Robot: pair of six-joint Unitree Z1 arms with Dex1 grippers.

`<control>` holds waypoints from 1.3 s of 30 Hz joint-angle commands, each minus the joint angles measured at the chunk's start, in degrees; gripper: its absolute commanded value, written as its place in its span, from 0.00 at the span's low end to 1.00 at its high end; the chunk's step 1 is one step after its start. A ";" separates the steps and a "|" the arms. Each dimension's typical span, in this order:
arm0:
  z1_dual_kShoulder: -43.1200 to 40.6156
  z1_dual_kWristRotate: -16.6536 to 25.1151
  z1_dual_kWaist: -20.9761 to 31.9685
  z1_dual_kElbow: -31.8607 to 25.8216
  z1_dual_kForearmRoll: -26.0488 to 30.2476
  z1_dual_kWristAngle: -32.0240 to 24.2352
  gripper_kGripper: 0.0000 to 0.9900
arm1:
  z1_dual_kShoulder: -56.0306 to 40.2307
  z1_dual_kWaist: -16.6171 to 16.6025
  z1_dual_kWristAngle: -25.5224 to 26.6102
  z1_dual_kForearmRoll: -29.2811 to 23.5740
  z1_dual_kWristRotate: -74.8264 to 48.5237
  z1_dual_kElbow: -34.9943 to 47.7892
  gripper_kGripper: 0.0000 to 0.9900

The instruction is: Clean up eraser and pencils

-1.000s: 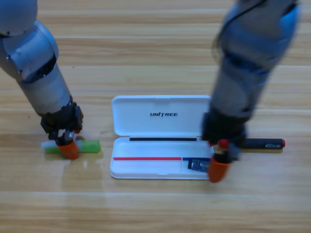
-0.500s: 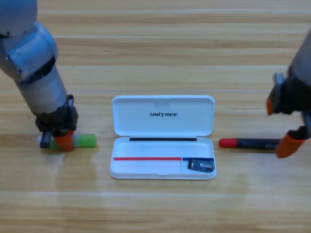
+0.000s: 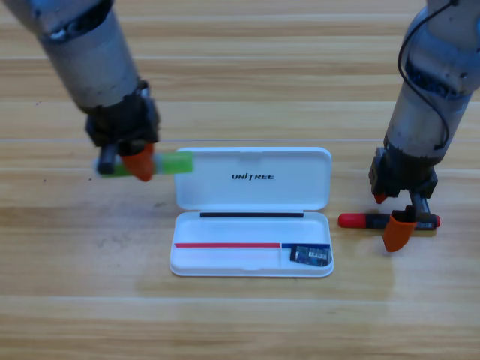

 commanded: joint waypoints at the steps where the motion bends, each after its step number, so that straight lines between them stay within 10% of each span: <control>1: 4.30 -2.39 -5.08 -2.81 1.72 0.80 0.00 | 5.20 -2.53 -1.16 -1.57 -1.94 0.51 0.75; 7: 6.41 -3.54 -6.57 -3.86 1.72 0.71 0.00 | 6.52 -2.70 -1.25 -1.57 -3.09 0.51 0.00; 39: 16.78 -6.79 -11.06 -9.93 2.77 -2.63 0.00 | -20.20 2.39 -2.39 6.16 4.30 6.22 0.00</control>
